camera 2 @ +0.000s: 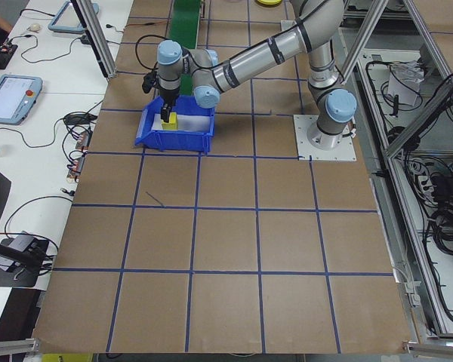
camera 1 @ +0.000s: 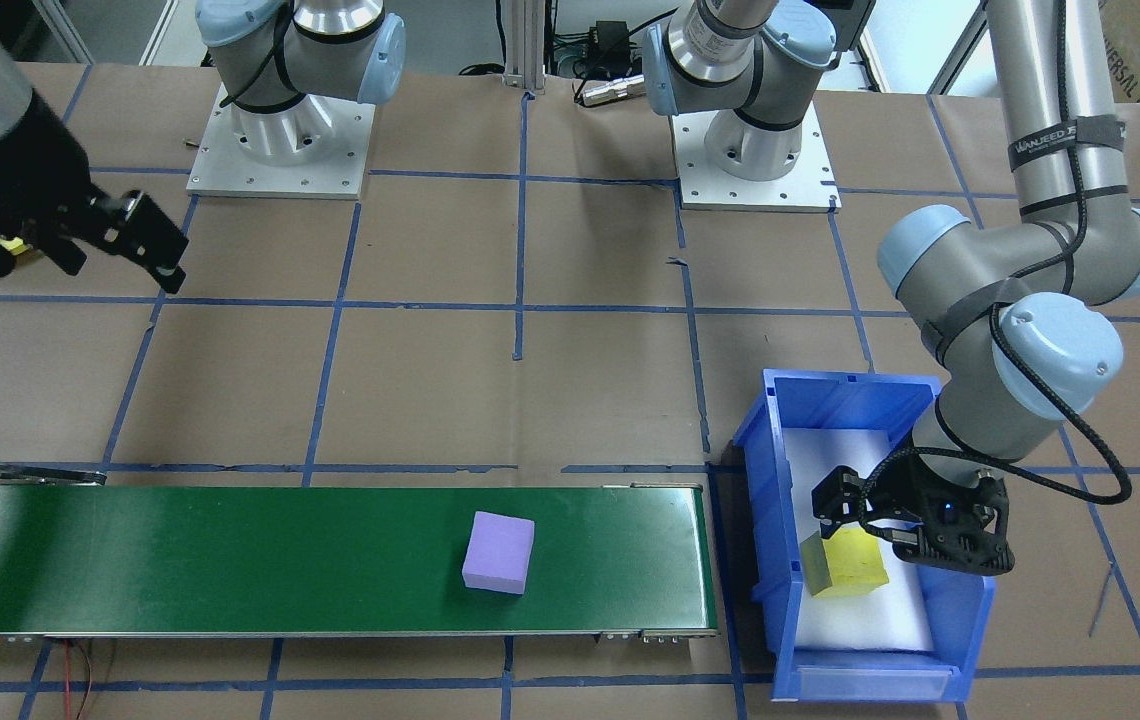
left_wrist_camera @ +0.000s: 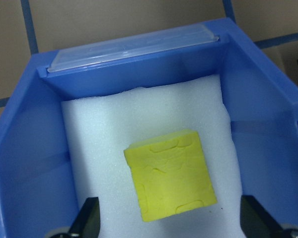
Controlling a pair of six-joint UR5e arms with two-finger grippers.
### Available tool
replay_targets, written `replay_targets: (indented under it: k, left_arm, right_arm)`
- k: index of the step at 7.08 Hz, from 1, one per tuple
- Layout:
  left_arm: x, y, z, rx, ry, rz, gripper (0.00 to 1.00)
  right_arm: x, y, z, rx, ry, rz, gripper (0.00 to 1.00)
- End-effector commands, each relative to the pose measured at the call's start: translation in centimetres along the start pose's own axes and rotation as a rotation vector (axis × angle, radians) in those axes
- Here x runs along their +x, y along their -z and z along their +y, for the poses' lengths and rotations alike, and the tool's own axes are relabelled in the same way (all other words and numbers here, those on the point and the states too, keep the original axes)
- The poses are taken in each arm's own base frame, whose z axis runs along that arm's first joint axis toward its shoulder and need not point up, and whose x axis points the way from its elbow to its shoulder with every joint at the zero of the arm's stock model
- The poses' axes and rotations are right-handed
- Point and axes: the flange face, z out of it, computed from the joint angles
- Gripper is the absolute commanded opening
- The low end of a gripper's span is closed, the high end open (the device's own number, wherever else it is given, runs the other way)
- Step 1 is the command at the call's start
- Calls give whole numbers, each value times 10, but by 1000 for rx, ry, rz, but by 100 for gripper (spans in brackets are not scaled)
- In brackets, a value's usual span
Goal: Move block left to right into plate
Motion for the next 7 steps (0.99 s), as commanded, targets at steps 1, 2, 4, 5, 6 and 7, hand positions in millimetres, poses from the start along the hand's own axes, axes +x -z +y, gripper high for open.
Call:
replay_targets:
  k: [1,2,4,5,6,7]
  left_arm:
    - [-4,-14,-7,-10,12,4,100]
    - [-5,-14,-11,-8,13,3,100]
    - [-6,-13,-14,-1,53,4,100]
    - [-7,-17,-16,-5,59,7,100]
    - [-6,-23,-21,0,61,34,100]
    - [-6,-32,-21,-9,64,46,100]
  right_arm:
    - [44,-43,-73,-75,-24,-45,100]
    - [71,-57,-91,-90,-65,-90,100]
    - [78,-90,-128,29,24,-114,100]
    - [71,-92,-132,55,36,-197,100]
    - [72,-113,-130,24,35,-268,100]
    - [77,-133,-129,26,64,-273,100]
